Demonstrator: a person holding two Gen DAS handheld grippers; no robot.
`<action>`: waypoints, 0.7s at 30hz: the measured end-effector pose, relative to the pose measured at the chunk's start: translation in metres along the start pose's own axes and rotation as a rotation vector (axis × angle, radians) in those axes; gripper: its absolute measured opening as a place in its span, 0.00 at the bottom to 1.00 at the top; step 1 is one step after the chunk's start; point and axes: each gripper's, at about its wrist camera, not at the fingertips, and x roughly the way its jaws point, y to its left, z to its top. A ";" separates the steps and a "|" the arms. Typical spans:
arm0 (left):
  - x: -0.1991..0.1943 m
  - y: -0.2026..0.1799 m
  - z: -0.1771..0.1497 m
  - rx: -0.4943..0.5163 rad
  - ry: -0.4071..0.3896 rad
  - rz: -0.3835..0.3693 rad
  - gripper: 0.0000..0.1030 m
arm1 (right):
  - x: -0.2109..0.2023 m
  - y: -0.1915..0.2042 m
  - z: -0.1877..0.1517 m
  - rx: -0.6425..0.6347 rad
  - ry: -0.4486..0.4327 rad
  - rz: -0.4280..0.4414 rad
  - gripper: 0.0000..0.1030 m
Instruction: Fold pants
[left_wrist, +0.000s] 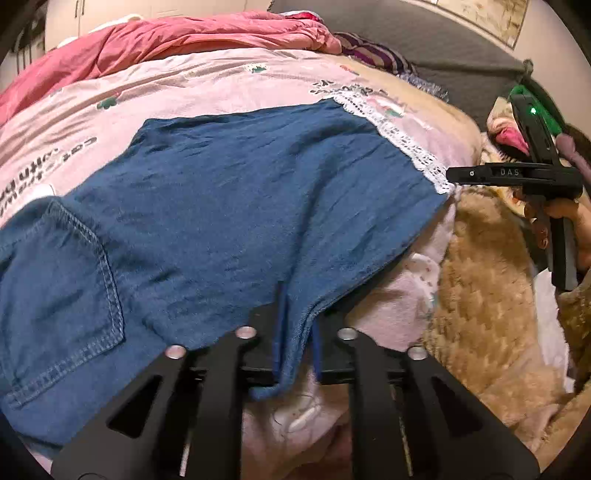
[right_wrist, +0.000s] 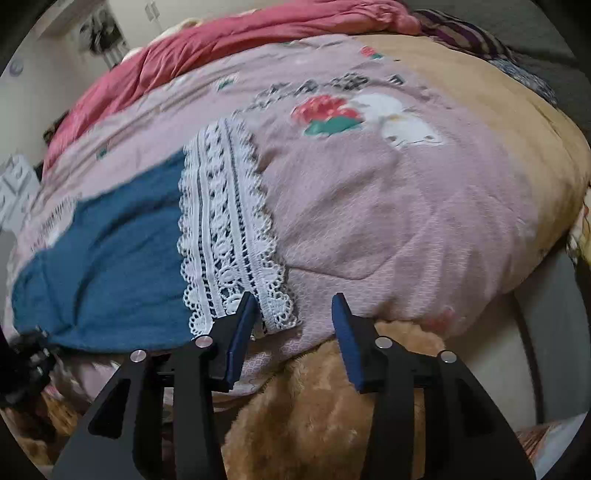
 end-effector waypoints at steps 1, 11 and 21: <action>-0.002 0.000 -0.001 -0.006 -0.003 -0.011 0.30 | -0.006 0.000 0.001 0.002 -0.024 0.015 0.41; -0.087 0.044 -0.019 -0.225 -0.156 0.093 0.57 | 0.006 0.105 0.009 -0.281 -0.012 0.317 0.55; -0.131 0.156 -0.057 -0.648 -0.204 0.438 0.70 | 0.050 0.142 -0.002 -0.394 0.066 0.239 0.63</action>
